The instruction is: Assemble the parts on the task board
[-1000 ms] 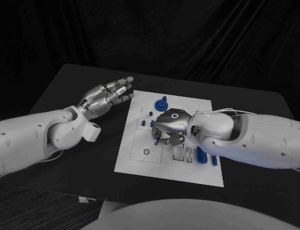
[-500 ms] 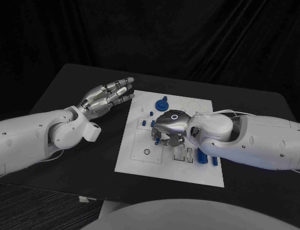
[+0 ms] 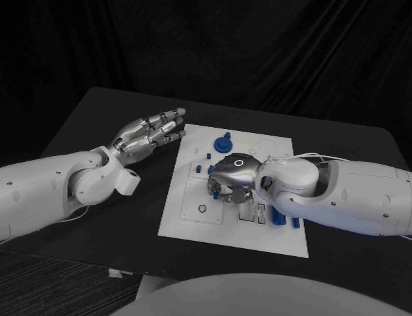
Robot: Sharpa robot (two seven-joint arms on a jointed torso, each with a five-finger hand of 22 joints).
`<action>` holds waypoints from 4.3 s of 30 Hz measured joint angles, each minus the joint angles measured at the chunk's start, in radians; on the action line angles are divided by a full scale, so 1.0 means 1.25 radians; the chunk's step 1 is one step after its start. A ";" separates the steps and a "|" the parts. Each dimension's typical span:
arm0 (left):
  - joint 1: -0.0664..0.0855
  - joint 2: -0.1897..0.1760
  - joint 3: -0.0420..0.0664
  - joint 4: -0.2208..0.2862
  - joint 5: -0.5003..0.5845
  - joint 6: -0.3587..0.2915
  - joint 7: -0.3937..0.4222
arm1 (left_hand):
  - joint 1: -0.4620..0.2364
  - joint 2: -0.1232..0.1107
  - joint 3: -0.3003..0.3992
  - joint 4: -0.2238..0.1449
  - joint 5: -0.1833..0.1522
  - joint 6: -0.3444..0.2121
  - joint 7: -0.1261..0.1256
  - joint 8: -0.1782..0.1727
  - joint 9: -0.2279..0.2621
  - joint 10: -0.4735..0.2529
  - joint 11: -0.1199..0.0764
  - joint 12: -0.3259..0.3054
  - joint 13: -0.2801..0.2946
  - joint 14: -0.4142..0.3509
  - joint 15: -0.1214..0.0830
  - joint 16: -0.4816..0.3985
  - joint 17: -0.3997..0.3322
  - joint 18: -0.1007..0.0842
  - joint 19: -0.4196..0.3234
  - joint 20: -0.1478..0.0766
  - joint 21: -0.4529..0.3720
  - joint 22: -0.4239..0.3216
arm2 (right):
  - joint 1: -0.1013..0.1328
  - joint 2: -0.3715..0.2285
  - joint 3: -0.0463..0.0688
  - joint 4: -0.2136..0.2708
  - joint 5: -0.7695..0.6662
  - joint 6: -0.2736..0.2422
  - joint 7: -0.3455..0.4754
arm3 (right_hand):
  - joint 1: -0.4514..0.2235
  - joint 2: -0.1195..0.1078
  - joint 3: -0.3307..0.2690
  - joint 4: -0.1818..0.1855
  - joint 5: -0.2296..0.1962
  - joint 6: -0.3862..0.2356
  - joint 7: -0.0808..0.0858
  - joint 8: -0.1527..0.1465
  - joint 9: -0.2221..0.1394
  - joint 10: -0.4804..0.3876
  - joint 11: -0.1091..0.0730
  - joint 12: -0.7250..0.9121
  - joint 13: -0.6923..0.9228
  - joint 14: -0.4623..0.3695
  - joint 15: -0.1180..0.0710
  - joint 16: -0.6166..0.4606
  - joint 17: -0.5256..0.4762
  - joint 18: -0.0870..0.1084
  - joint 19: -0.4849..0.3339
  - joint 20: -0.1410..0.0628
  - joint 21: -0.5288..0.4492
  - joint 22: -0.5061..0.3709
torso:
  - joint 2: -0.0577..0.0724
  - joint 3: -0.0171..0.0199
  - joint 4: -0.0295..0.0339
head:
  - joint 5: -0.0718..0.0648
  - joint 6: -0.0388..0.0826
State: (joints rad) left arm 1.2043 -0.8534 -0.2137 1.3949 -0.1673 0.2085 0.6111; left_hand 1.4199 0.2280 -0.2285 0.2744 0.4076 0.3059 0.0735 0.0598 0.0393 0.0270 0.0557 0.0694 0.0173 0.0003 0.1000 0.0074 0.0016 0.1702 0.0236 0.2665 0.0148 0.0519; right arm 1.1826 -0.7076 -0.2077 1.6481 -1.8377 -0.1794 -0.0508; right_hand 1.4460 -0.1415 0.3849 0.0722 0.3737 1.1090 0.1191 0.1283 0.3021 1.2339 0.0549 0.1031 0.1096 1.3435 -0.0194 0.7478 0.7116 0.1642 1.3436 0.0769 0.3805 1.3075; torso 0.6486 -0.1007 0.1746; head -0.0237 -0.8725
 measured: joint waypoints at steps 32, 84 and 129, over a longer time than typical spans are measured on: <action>-0.006 0.002 0.000 -0.006 0.000 0.011 -0.009 | 0.000 0.007 0.002 0.002 0.000 0.003 0.003 0.003 0.001 0.000 0.000 0.000 0.000 0.003 0.003 0.000 0.000 0.000 0.000 0.000 0.000 0.001 | -0.003 -0.016 0.000 -0.001 0.000 0.024 -0.010 | 0.001 -0.031 -0.169 0.087 -0.191 -0.290 -0.090 -0.051 -0.115 -0.332 0.040 -0.010 -0.024 -0.061 0.016 -0.036 -0.022 0.000 -0.040 0.020 -0.188 -0.007 | 0.000 -0.0002 -0.0003 | -0.001 0.000; -0.009 0.005 0.000 -0.011 0.000 0.009 -0.012 | 0.000 0.007 0.002 0.002 0.009 0.016 0.007 0.006 0.003 0.000 0.000 0.000 0.000 0.001 0.011 0.000 0.000 0.000 0.000 0.000 0.000 0.005 | 0.022 -0.172 -0.001 -0.062 0.110 -0.028 0.004 | 0.001 0.016 -0.232 0.137 -0.025 -0.178 -0.078 -0.009 -0.130 -0.241 0.029 0.075 -0.015 0.009 0.003 0.190 0.133 -0.014 0.049 0.008 0.097 0.000 | 0.000 0.0011 -0.0009 | -0.017 0.000; -0.011 0.006 0.000 -0.012 0.000 0.017 -0.028 | 0.003 0.010 0.009 -0.005 0.019 0.018 0.010 0.009 0.002 0.000 0.000 0.000 0.000 0.004 0.019 0.000 0.001 0.000 0.006 0.006 0.000 0.010 | 0.060 -0.194 -0.001 -0.002 0.112 -0.073 0.040 | 0.070 -0.003 -0.089 0.057 0.022 -0.025 0.000 0.032 -0.035 -0.011 0.011 0.055 -0.016 -0.002 -0.005 0.150 0.088 -0.013 0.030 0.001 0.123 0.000 | -0.001 0.0002 -0.0003 | -0.005 0.000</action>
State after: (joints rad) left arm 1.1900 -0.8459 -0.2136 1.3803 -0.1671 0.2292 0.5758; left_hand 1.4235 0.2402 -0.2174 0.2687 0.4311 0.3290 0.0859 0.0714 0.0422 0.0270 0.0556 0.0694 0.0172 0.0058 0.1235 0.0074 0.0027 0.1703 0.0311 0.2740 0.0149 0.0641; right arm 1.2572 -0.9506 -0.2086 1.6457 -1.6980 -0.2704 -0.0009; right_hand 1.5339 -0.1456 0.2734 0.1433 0.4015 1.0774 0.1195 0.1687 0.2587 1.2198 0.0689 0.1714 0.0895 1.3411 -0.0258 0.9358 0.8221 0.1478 1.3808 0.0788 0.5343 1.3073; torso 0.6475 -0.1004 0.1742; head -0.0302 -0.8725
